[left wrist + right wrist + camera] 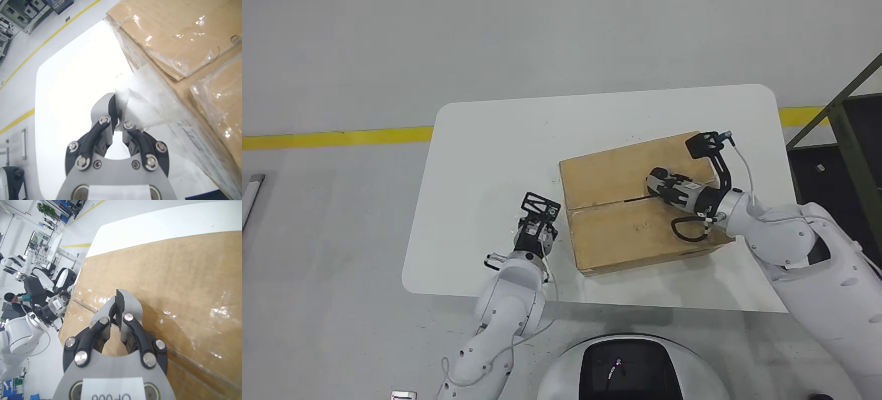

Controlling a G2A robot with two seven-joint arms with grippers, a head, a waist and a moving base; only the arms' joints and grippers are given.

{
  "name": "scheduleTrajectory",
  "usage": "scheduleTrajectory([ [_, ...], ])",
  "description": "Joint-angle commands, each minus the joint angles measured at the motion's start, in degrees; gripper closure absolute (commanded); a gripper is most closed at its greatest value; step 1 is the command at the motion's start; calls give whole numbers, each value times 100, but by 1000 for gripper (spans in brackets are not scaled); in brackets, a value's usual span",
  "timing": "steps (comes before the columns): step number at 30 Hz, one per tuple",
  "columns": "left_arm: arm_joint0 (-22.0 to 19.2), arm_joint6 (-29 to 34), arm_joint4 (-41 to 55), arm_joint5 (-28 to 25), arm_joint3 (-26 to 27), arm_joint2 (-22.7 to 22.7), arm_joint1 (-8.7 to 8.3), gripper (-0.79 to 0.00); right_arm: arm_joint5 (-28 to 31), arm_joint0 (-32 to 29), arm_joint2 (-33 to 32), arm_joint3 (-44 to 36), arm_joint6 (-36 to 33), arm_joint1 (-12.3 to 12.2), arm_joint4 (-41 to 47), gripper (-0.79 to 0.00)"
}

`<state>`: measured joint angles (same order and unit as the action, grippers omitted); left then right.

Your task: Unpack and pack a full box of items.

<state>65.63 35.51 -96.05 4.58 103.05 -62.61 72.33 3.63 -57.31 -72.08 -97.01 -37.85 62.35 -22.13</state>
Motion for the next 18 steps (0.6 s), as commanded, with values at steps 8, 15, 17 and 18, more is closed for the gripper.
scheduleTrajectory([
  [8, 162, 99, -285, 165, 367, -71, 39, -348, 8, 3, -14, 26, -8, 5, 4, 0],
  [15, 133, 55, -558, 295, 464, 4, 97, -711, 20, -29, -46, 13, -7, 3, 0, 0],
  [17, 134, 44, -666, 340, 482, 31, 114, -720, 22, -41, -57, 1, -12, 2, -1, 0],
  [18, 134, 45, -707, 374, 488, 35, 123, -720, 27, -46, -60, -4, -23, 1, -2, 0],
])
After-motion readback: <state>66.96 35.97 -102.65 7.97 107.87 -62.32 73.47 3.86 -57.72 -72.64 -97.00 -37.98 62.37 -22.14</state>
